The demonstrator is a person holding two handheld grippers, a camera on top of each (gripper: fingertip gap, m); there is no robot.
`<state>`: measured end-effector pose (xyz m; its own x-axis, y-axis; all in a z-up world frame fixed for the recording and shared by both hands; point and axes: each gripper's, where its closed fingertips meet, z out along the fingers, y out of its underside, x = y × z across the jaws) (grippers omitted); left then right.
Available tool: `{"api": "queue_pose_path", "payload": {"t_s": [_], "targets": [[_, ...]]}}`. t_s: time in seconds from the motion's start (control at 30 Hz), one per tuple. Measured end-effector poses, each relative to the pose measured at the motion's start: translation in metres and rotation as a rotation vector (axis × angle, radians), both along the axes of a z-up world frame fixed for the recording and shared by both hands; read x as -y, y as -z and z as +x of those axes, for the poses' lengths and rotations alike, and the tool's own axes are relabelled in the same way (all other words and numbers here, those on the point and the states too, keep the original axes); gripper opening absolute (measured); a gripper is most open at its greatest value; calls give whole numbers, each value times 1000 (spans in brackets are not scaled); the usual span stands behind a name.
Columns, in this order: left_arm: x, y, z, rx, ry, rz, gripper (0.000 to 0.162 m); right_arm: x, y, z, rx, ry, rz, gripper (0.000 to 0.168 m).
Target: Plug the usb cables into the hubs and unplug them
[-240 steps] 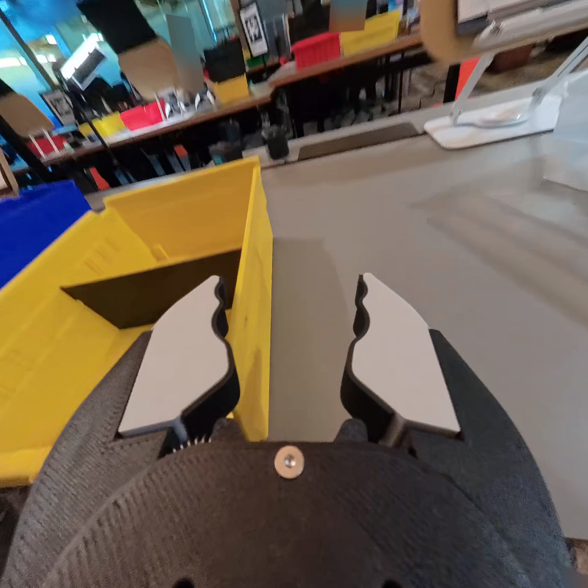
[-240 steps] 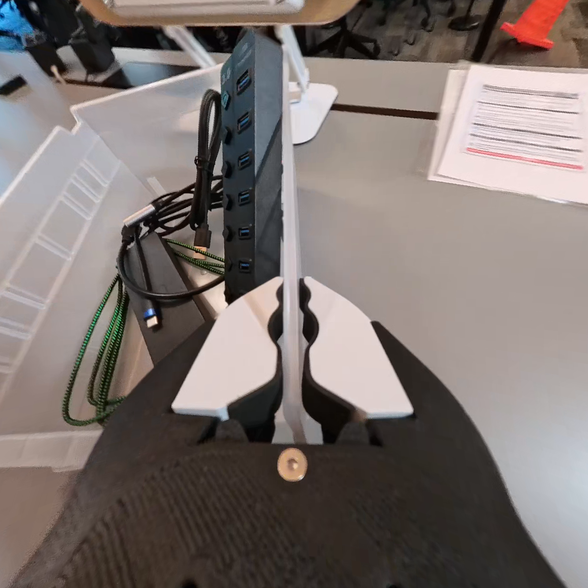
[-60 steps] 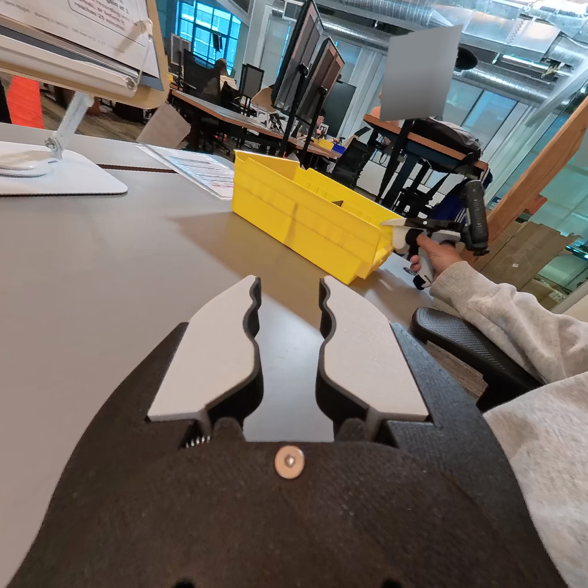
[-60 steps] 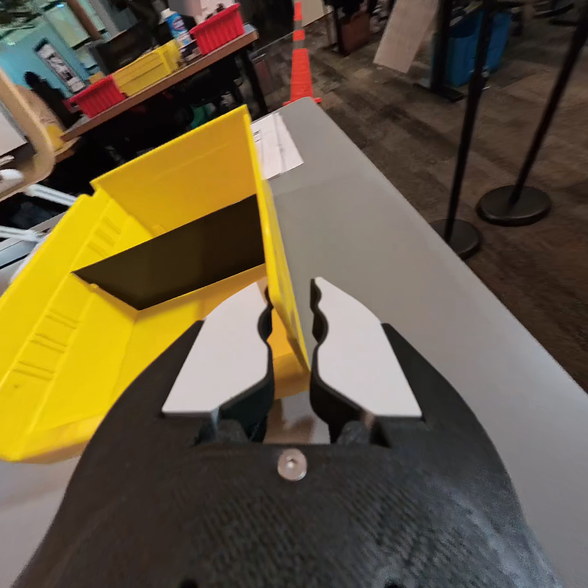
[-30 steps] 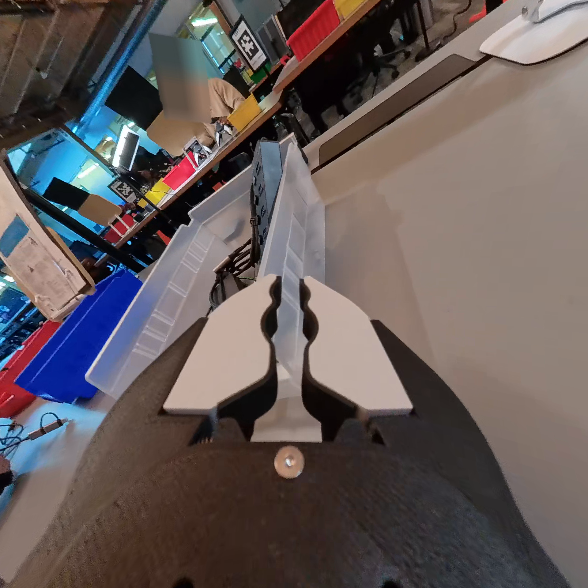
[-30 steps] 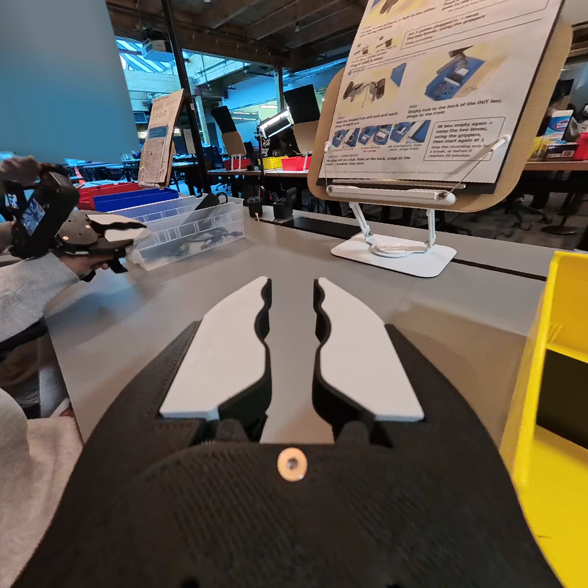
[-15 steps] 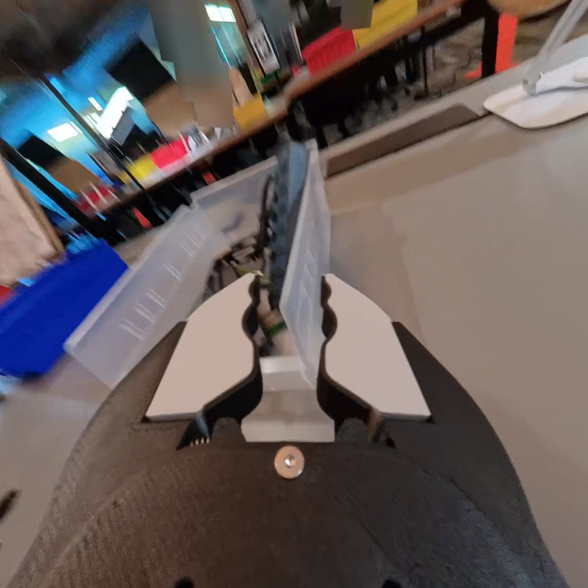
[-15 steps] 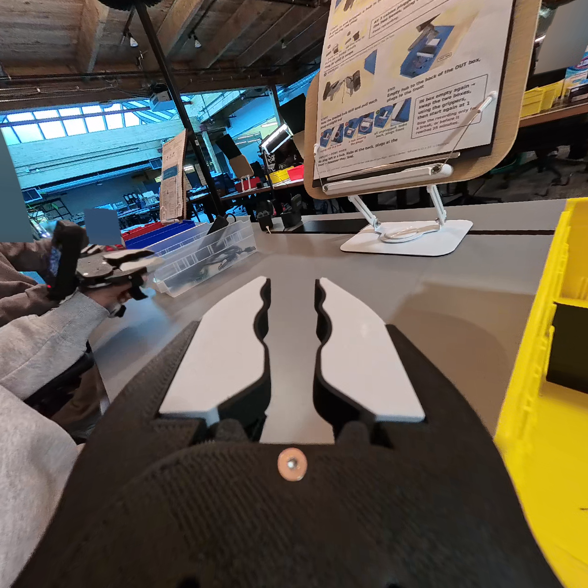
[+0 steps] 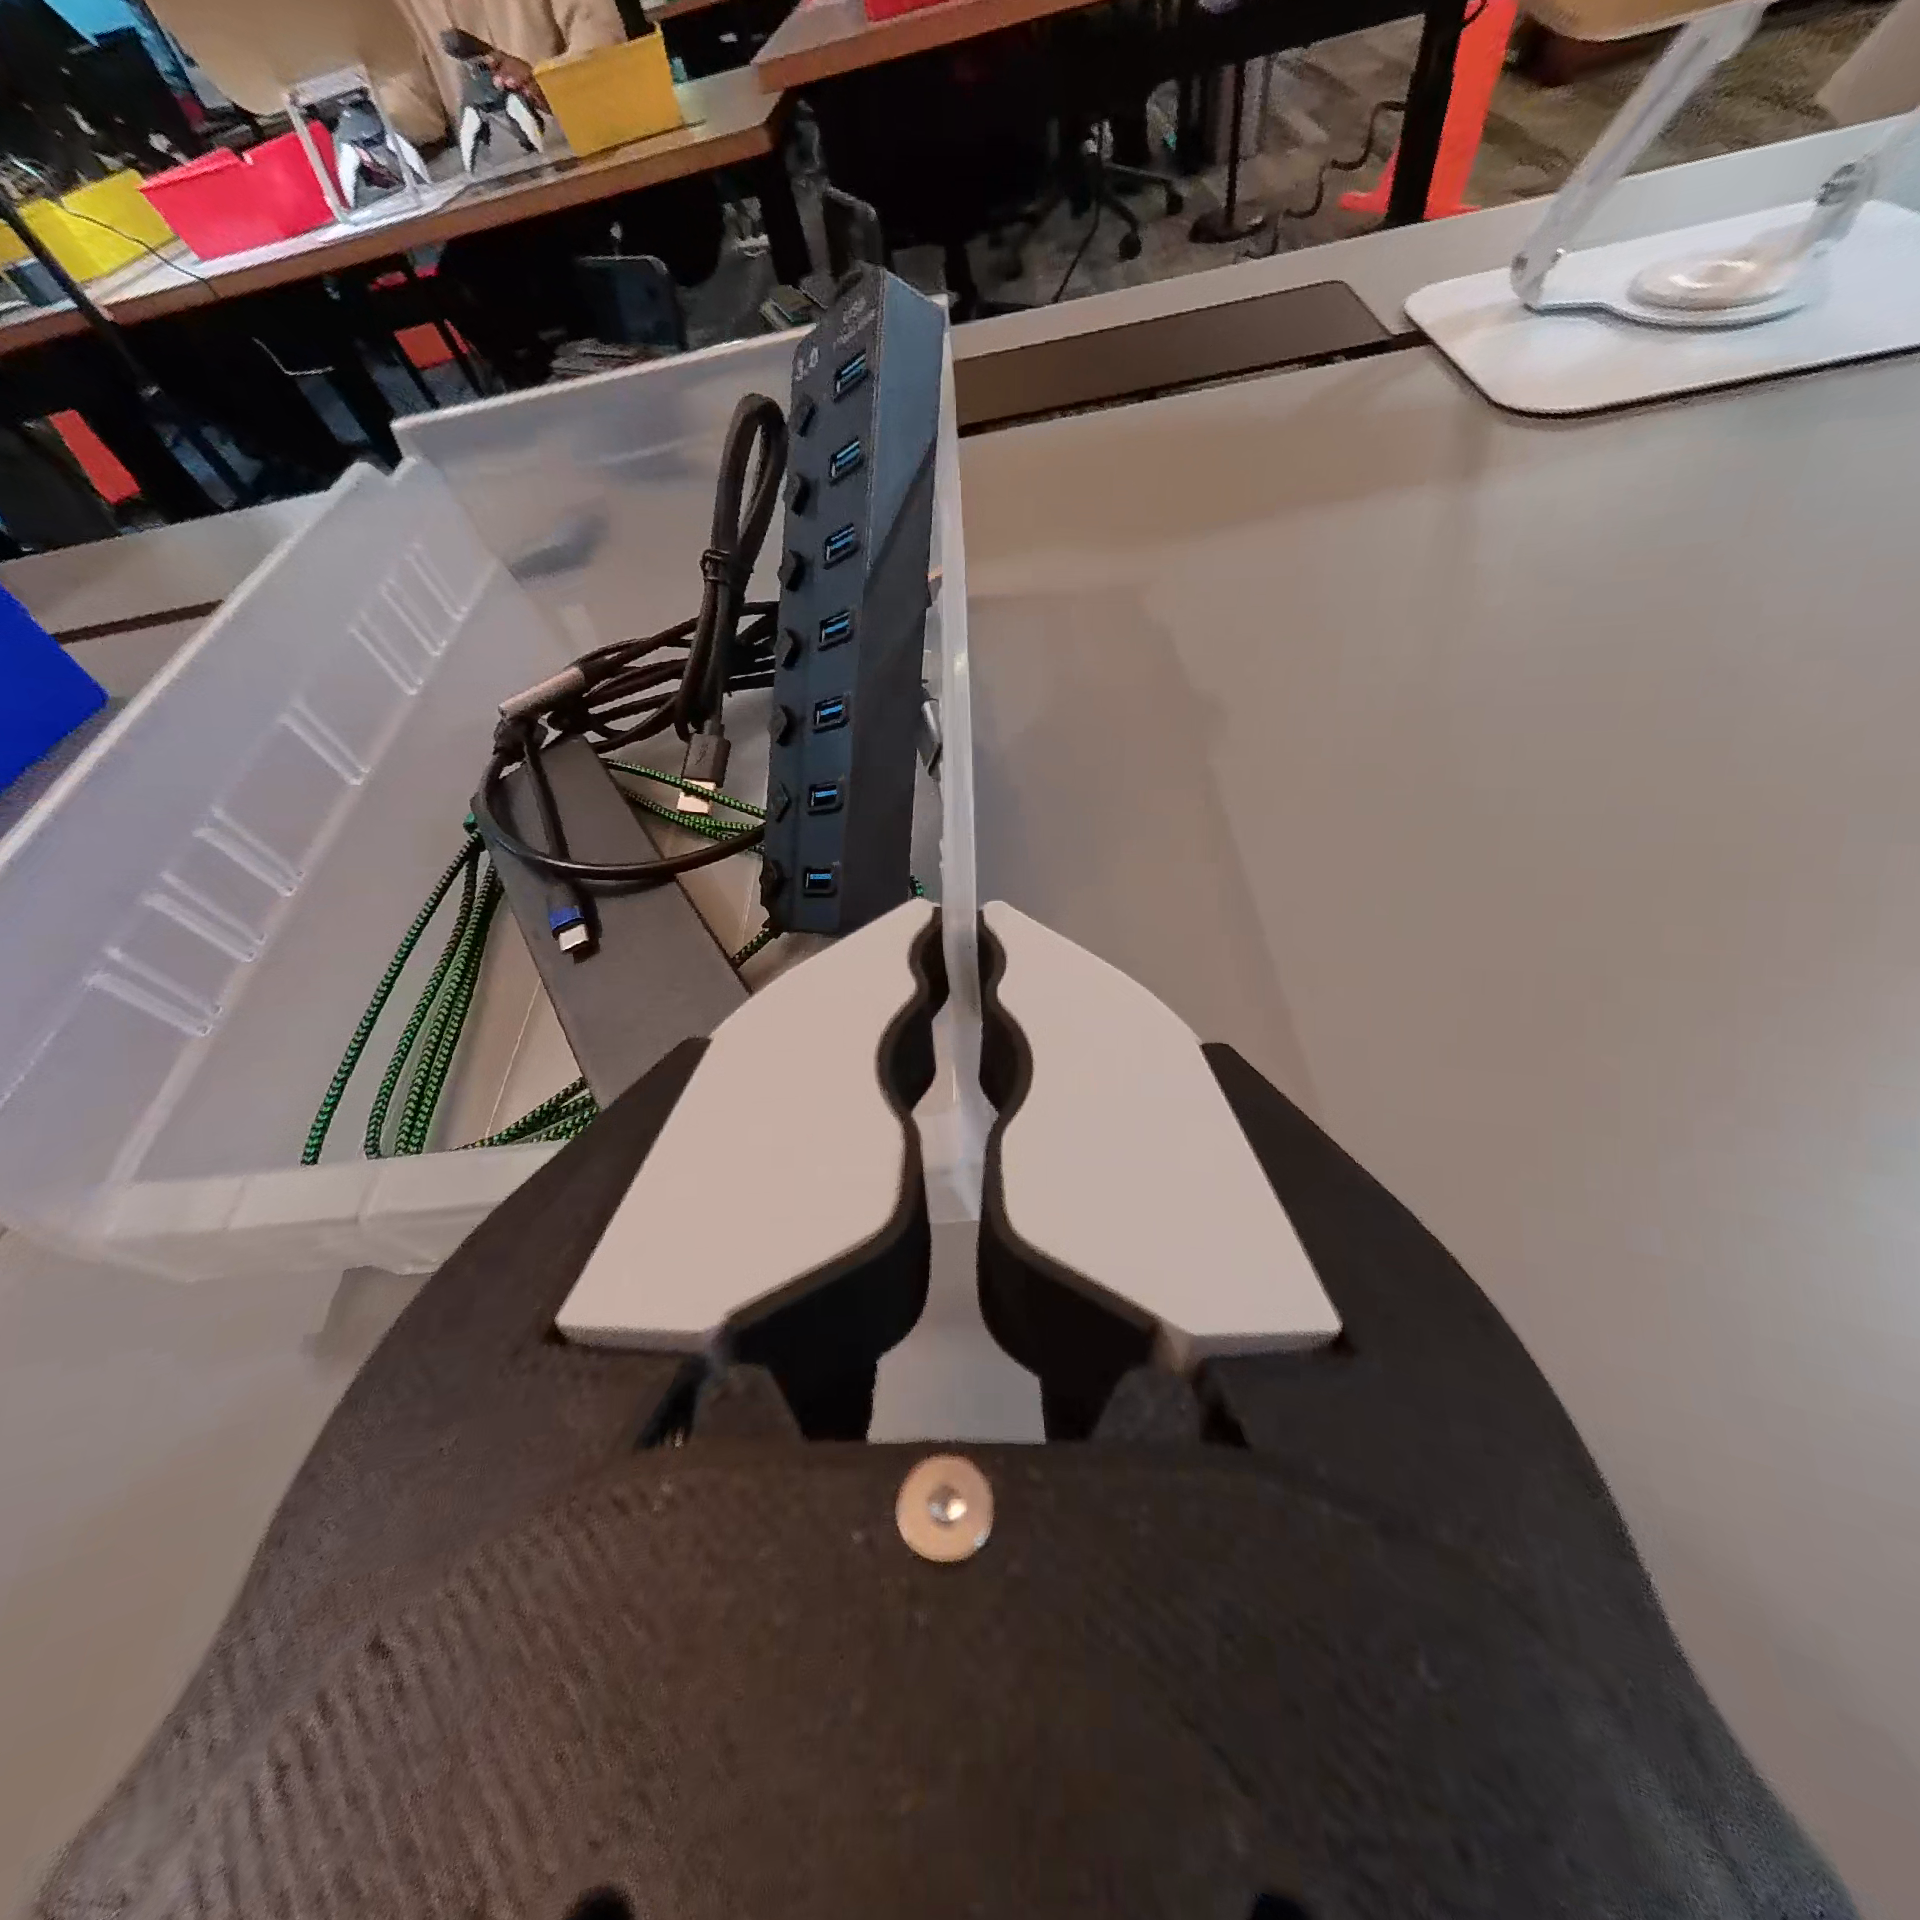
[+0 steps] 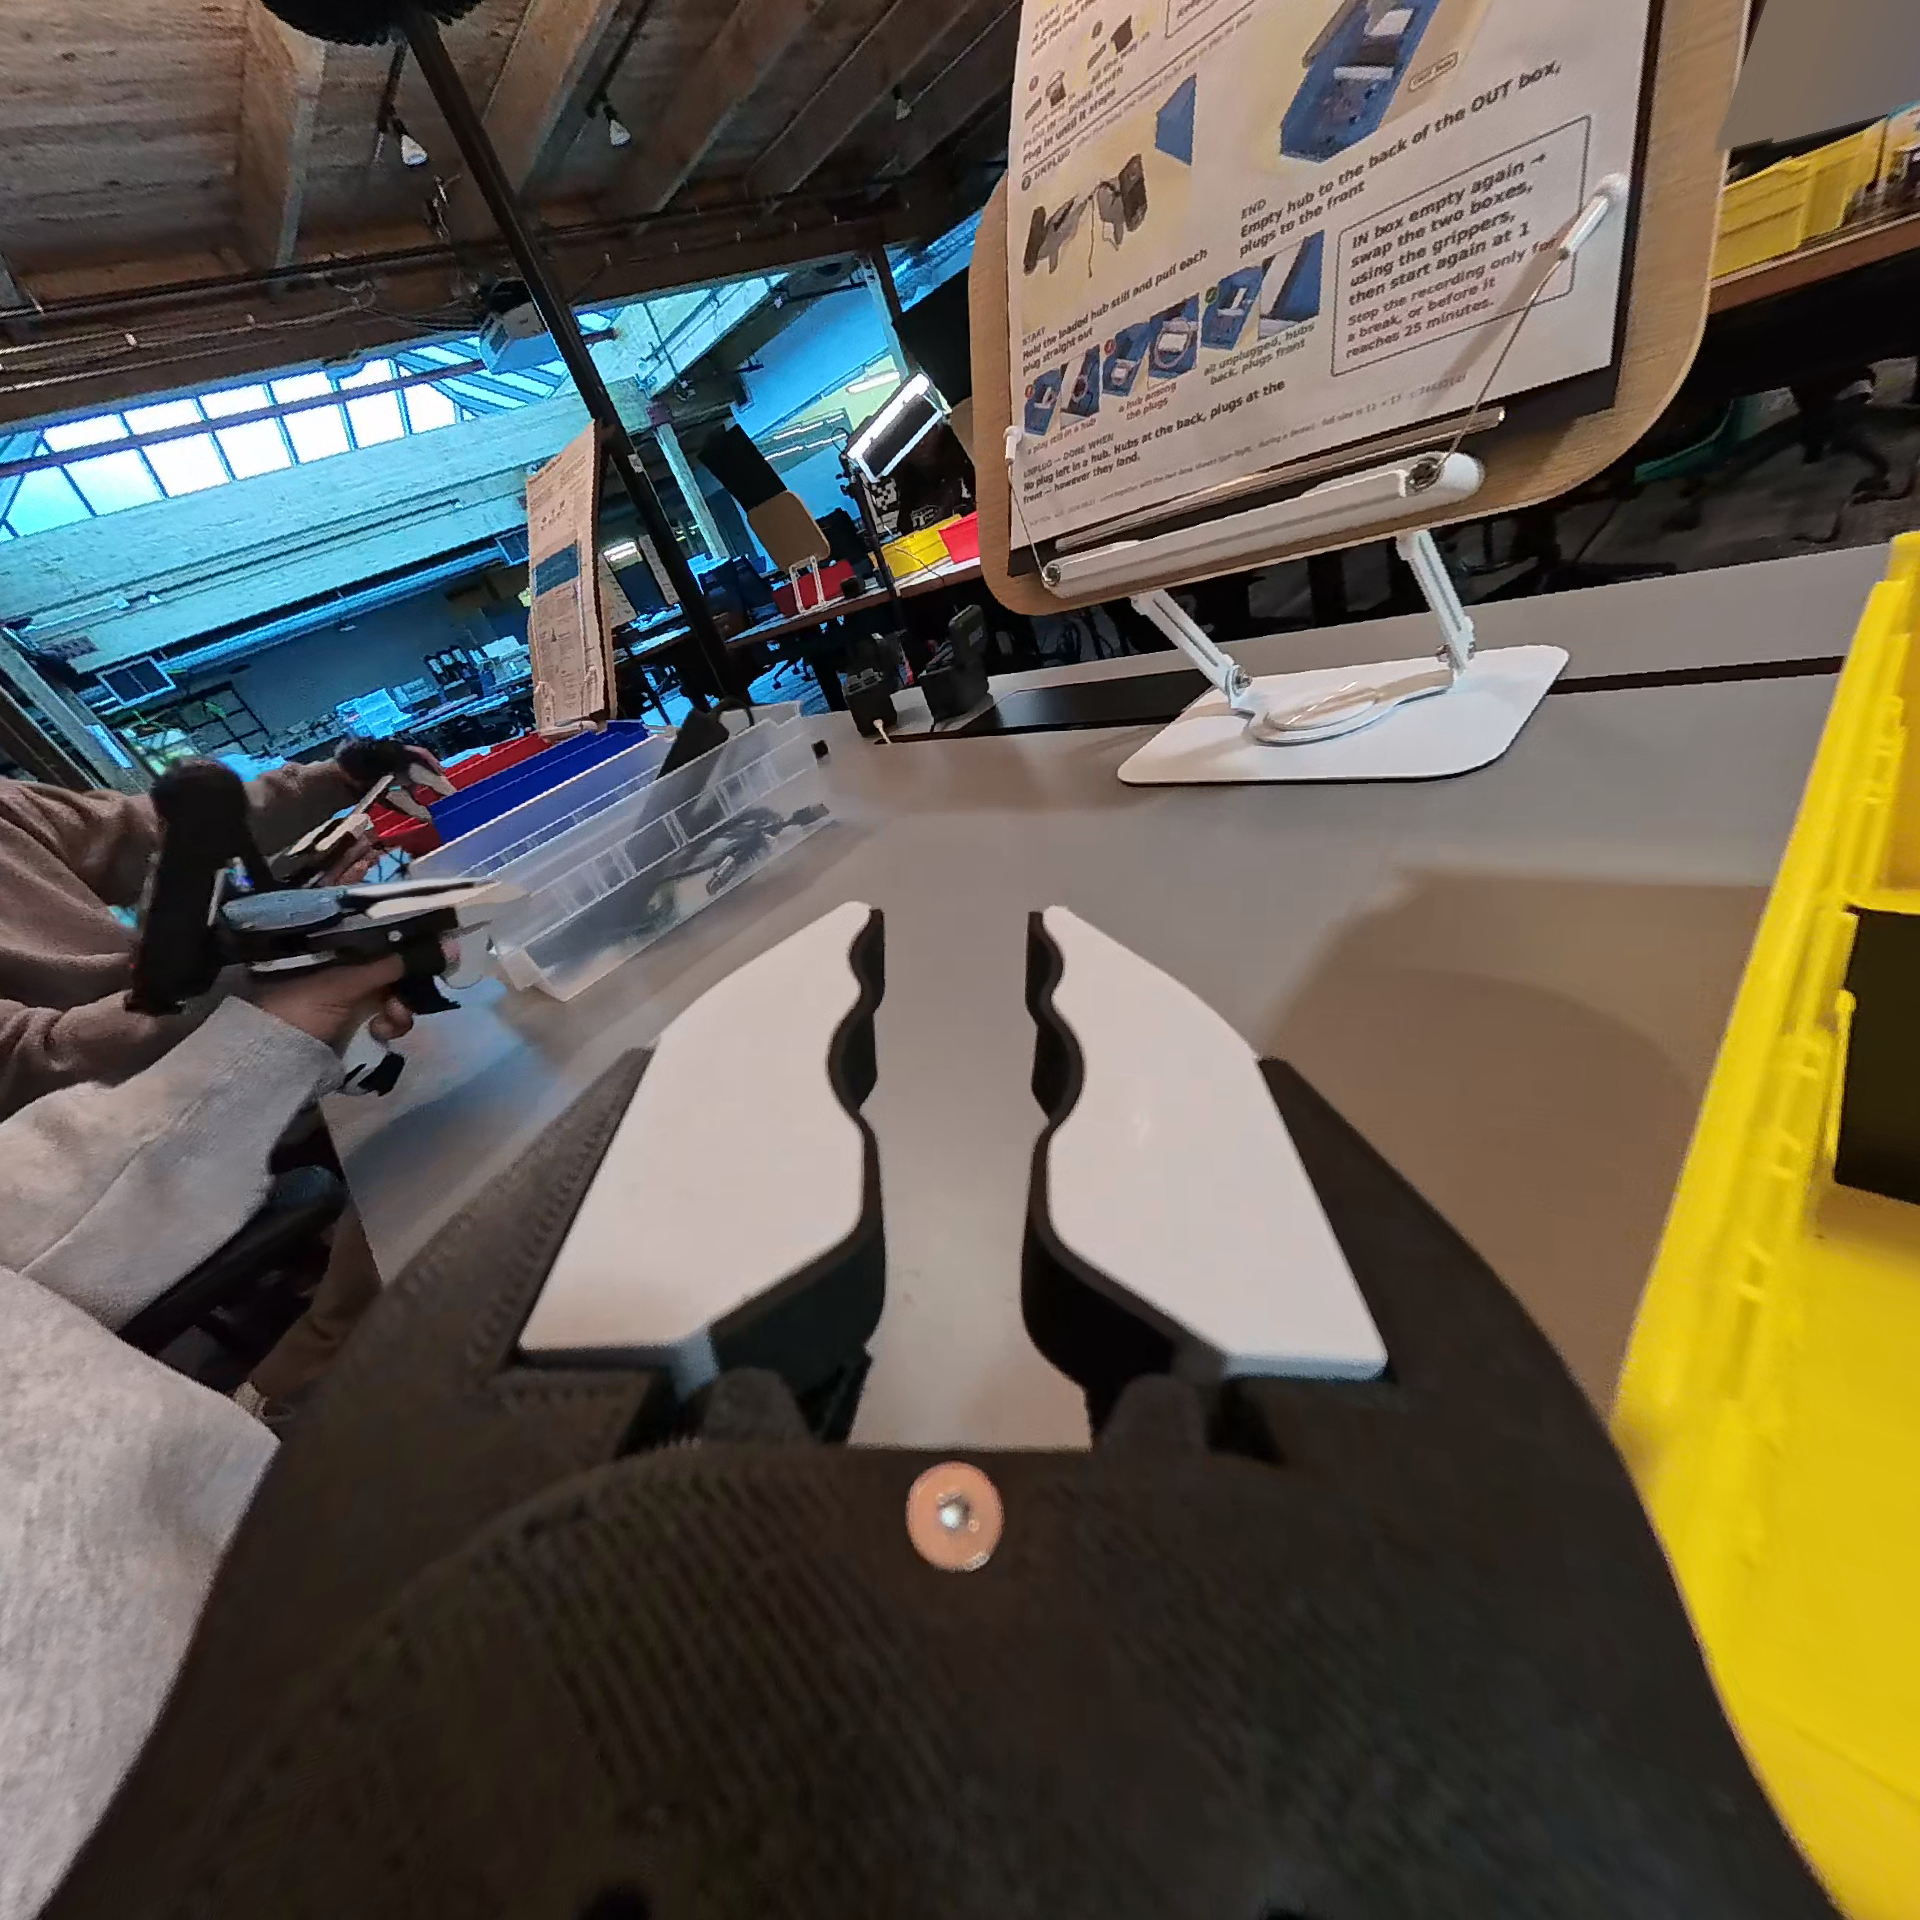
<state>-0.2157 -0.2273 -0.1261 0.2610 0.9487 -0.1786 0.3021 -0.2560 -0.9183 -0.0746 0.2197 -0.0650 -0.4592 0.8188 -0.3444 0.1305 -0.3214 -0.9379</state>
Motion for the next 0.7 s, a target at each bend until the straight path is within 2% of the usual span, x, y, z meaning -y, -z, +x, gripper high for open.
{"api": "queue_pose_path", "payload": {"t_s": [0.13, 0.2, 0.27, 0.3, 0.4, 0.47, 0.5, 0.57, 0.6, 0.63, 0.7], "targets": [[-5, 0, 24, 22, 17, 6, 3, -1, 3, -3, 15, -2, -20, 26], [-6, -5, 33, 19, 31, 39, 15, -1, 3, -4, 21, -4, -32, 26], [-3, -26, 37, -32, 30, 126, 27, -1, 4, -5, 24, -4, -39, 26], [0, -39, 38, -53, 37, 174, 27, -1, 4, -5, 25, -4, -40, 26], [32, -86, 23, -159, -30, 273, 12, -1, 3, -5, 23, -1, -36, 26], [53, -94, 0, -115, -44, 234, 13, -4, 5, -5, 29, 10, -28, 26], [58, -83, -14, -13, -26, 193, 26, -6, 4, -5, 28, 18, -30, 26], [61, -34, -33, 356, 21, 194, 89, -11, 1, -4, 18, 32, -48, 26], [58, -11, -35, 541, 54, 224, 107, -13, 0, -3, 15, 37, -62, 26], [56, 4, -38, 638, 78, 229, 111, -15, -1, -2, 14, 38, -77, 26], [70, 26, -44, 732, 37, 110, 101, -18, -3, 1, 11, 40, -101, 27]]}}
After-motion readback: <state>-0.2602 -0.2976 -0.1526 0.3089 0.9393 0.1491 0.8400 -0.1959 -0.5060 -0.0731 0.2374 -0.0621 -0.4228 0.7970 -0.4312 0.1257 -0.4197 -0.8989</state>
